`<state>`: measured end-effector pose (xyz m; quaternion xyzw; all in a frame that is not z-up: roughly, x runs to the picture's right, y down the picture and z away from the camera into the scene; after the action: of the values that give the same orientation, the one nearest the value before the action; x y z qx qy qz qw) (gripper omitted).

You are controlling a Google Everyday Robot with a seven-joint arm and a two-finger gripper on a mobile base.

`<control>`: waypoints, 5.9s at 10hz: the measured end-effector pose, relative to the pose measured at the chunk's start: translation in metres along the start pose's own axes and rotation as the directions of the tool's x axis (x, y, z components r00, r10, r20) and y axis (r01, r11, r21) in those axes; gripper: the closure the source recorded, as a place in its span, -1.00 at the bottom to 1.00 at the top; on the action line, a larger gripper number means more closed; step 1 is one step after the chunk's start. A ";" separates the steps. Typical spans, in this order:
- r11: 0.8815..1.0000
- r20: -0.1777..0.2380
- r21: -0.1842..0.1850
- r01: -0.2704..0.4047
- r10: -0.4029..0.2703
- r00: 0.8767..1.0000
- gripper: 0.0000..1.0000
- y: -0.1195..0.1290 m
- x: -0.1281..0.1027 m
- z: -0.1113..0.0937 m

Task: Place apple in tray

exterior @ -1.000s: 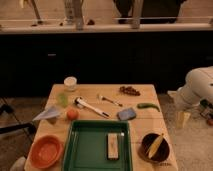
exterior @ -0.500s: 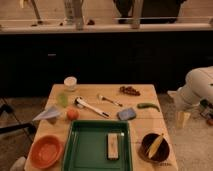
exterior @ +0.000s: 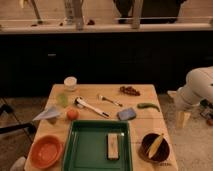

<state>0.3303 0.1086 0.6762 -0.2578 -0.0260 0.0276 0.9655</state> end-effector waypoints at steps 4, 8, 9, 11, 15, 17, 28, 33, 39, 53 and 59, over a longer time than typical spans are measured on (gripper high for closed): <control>0.941 0.034 0.038 0.336 -0.337 0.941 -1.00 0.010 -0.033 0.000; 0.787 0.059 0.072 0.612 -0.616 0.785 -1.00 0.020 -0.082 0.004; 0.758 0.058 0.076 0.648 -0.652 0.756 -1.00 0.022 -0.093 0.006; 0.755 0.056 0.076 0.652 -0.656 0.753 -1.00 0.023 -0.093 0.006; 0.754 0.058 0.076 0.652 -0.657 0.752 -1.00 0.023 -0.094 0.006; 0.740 0.077 0.084 0.667 -0.673 0.736 -1.00 0.020 -0.096 0.012; 0.466 0.140 0.278 0.840 -0.885 0.445 -1.00 -0.023 -0.237 0.067; 0.406 0.152 0.300 0.863 -0.914 0.377 -1.00 -0.027 -0.279 0.078; 0.405 0.152 0.301 0.864 -0.914 0.375 -1.00 -0.028 -0.281 0.078; 0.004 0.145 0.343 0.939 -0.988 -0.049 -1.00 -0.025 -0.437 0.126; 0.026 0.147 0.308 0.951 -0.989 -0.020 -1.00 -0.033 -0.458 0.155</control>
<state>-0.1346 0.1266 0.8100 -0.1009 -0.3534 -0.6084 0.7034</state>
